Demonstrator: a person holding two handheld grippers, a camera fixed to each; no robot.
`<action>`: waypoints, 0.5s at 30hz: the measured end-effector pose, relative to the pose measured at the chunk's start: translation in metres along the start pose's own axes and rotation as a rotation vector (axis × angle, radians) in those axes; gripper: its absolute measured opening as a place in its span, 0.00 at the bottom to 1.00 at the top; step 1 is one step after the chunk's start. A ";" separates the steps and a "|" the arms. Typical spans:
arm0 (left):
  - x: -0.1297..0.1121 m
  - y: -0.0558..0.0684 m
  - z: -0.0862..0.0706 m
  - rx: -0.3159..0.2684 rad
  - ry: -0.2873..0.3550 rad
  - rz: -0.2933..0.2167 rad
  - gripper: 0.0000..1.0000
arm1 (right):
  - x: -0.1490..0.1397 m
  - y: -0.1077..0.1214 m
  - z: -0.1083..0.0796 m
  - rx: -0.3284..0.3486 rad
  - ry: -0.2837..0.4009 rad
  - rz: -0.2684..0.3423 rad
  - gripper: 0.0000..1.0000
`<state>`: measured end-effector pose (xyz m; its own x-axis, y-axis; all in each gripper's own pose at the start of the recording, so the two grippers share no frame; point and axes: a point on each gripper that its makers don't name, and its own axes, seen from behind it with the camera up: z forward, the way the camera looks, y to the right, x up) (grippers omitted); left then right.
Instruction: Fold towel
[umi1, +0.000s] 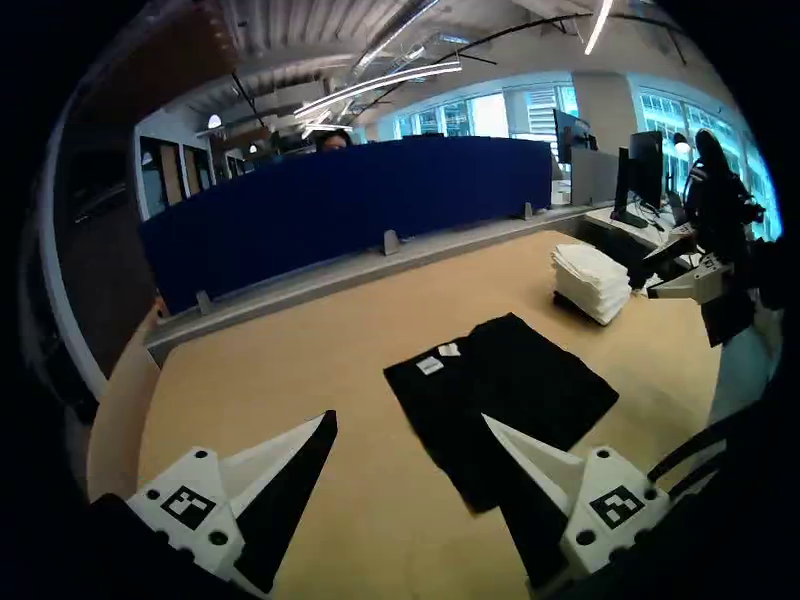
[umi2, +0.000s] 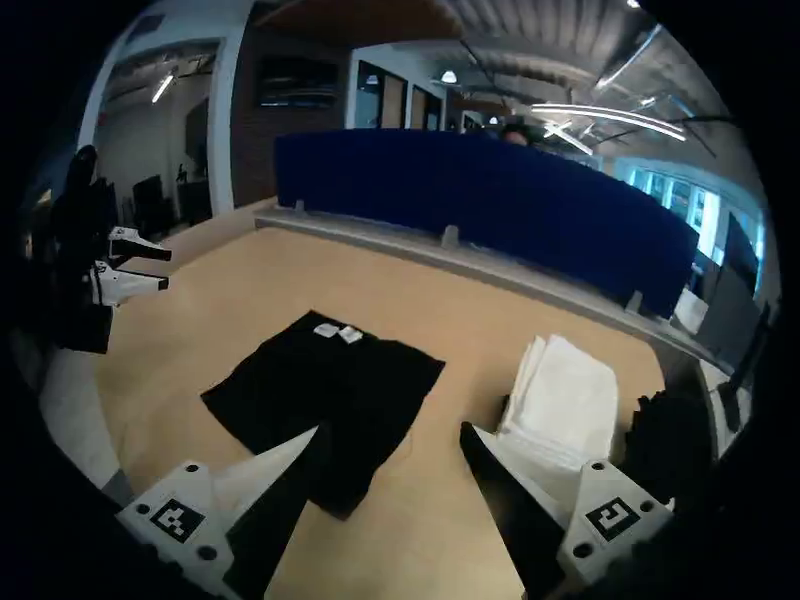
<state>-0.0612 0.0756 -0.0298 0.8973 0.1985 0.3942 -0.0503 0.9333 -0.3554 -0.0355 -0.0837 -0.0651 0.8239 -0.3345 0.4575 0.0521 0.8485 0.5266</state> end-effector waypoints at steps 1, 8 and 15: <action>-0.005 0.003 0.000 -0.016 -0.018 -0.005 0.97 | -0.003 -0.003 0.001 0.011 -0.013 -0.002 1.00; -0.029 0.019 -0.005 -0.083 -0.088 -0.012 0.97 | -0.020 -0.017 0.005 0.050 -0.067 -0.025 1.00; -0.044 0.030 -0.005 -0.120 -0.116 0.009 0.97 | -0.034 -0.030 0.009 0.074 -0.100 -0.061 1.00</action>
<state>-0.0997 0.0937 -0.0621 0.8401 0.2465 0.4832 0.0009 0.8901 -0.4557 -0.0698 -0.1013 -0.0896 0.7599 -0.4269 0.4902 0.0559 0.7942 0.6051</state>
